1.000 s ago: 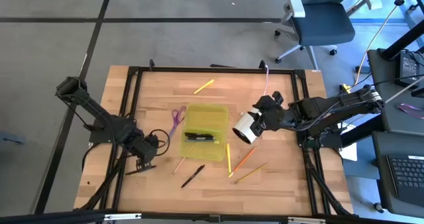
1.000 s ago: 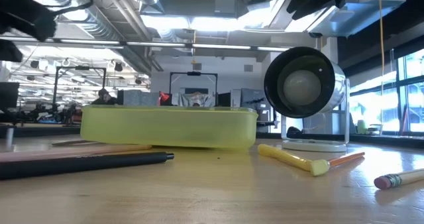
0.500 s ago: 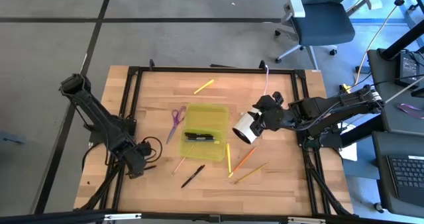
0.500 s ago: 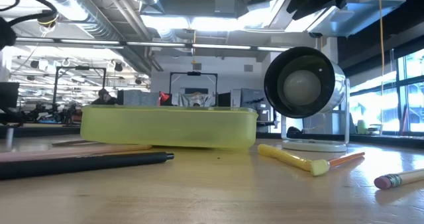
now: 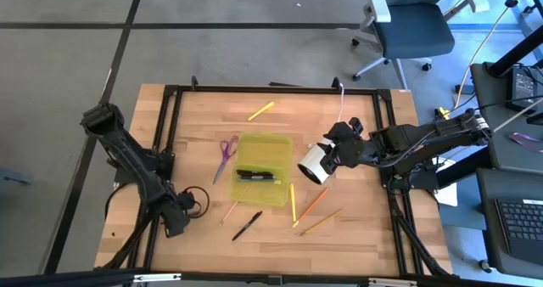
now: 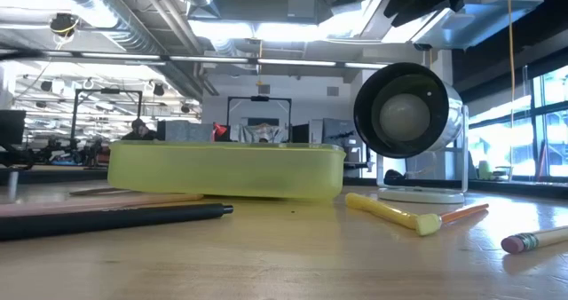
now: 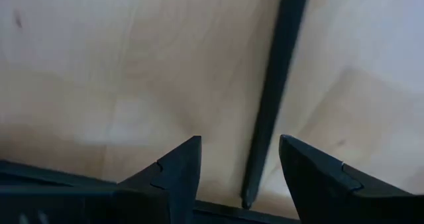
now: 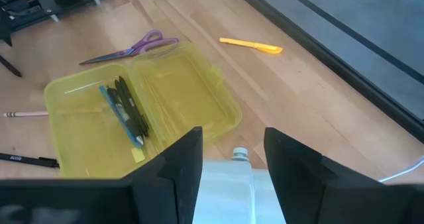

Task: Pick & place school supplies into a supply box
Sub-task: Put the black pen into the yellow supply box

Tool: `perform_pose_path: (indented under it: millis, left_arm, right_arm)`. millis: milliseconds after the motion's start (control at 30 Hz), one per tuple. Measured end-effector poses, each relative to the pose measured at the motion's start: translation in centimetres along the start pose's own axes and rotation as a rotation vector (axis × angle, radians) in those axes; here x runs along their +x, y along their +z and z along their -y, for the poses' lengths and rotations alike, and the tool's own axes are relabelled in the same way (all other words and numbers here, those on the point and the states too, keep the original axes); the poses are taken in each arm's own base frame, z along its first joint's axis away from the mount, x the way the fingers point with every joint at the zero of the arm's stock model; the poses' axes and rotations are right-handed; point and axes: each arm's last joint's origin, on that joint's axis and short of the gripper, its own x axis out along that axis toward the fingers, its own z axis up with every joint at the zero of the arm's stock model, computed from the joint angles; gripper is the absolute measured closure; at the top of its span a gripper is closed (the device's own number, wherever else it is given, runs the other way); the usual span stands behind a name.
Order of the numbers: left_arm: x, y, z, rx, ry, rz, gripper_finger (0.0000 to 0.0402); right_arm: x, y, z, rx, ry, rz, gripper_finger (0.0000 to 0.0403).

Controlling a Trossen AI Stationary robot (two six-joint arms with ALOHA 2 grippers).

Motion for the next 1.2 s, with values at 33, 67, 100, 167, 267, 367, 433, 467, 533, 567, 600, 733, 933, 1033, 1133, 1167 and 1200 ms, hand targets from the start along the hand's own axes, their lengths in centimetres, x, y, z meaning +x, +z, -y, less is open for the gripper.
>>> perform_pose_path:
  millis: [33,67,100,167,267,367,433,467,533,567,600,733,933,1033,1133,1167,1200]
  left_arm:
    - [0.3,0.0,0.0,-0.003,0.013,-0.018,0.0209]
    - [0.6,0.0,0.1,-0.005,0.026,-0.034,0.021]
    - [0.7,0.1,0.2,-0.008,0.035,-0.044,0.0211]
    - [1.2,0.2,0.1,-0.015,0.064,-0.057,0.0214]
    - [1.5,0.2,0.2,-0.02,0.082,-0.068,0.0223]
    - [1.5,0.2,0.2,-0.021,0.085,-0.067,0.0237]
    - [1.5,0.2,0.2,-0.02,0.086,-0.063,0.025]
    - [1.5,0.2,0.2,-0.02,0.087,-0.063,0.0257]
    - [1.5,0.3,0.1,-0.021,0.086,-0.063,0.0271]
    - [1.5,0.3,0.1,-0.023,0.086,-0.064,0.0279]
    - [1.5,0.3,0.1,-0.026,0.085,-0.064,0.0287]
    - [1.3,0.6,0.3,-0.035,0.08,-0.064,0.0317]
    - [0.7,1.0,1.1,0.058,0.052,-0.054,0.0359]
    - [0.1,1.6,1.9,0.107,0.015,0.003,0.0377]
    - [-0.3,2.0,2.2,0.128,0.014,0.026,0.0384]
    - [-0.5,2.1,2.2,0.123,0.017,0.039,0.0384]
    - [-0.6,2.4,2.3,0.115,0.015,0.057,0.0383]
  right_arm:
    - [0.0,0.0,0.0,0.0,0.0,0.0,0.0237]
    - [0.0,0.0,0.0,0.0,0.0,0.0,0.0237]
    - [0.0,0.0,0.0,0.0,0.0,0.0,0.0237]
    - [0.0,0.0,0.0,0.0,0.0,0.0,0.0237]
    - [0.0,0.0,0.0,0.0,0.0,0.0,0.0237]
    - [0.0,0.0,0.0,0.0,0.0,0.0,0.0237]
    - [0.0,0.0,0.0,-0.001,-0.001,0.0,0.0237]
    - [0.0,0.0,0.0,-0.001,-0.001,0.001,0.0237]
    - [0.0,0.0,0.0,-0.001,-0.001,0.0,0.0237]
    - [0.0,0.0,0.0,-0.002,-0.001,0.001,0.0237]
    - [0.0,0.0,0.0,-0.002,-0.002,0.001,0.0237]
    - [0.0,0.1,0.1,-0.004,-0.028,0.022,0.0237]
    - [0.0,0.1,0.1,-0.032,-0.042,0.032,0.0237]
    - [0.0,0.1,0.1,-0.031,-0.042,0.032,0.0237]
    - [0.0,0.1,0.1,-0.032,-0.043,0.032,0.0237]
    - [0.0,0.1,0.1,-0.033,-0.043,0.032,0.0237]
    - [0.0,0.1,0.1,-0.036,-0.043,0.032,0.0237]
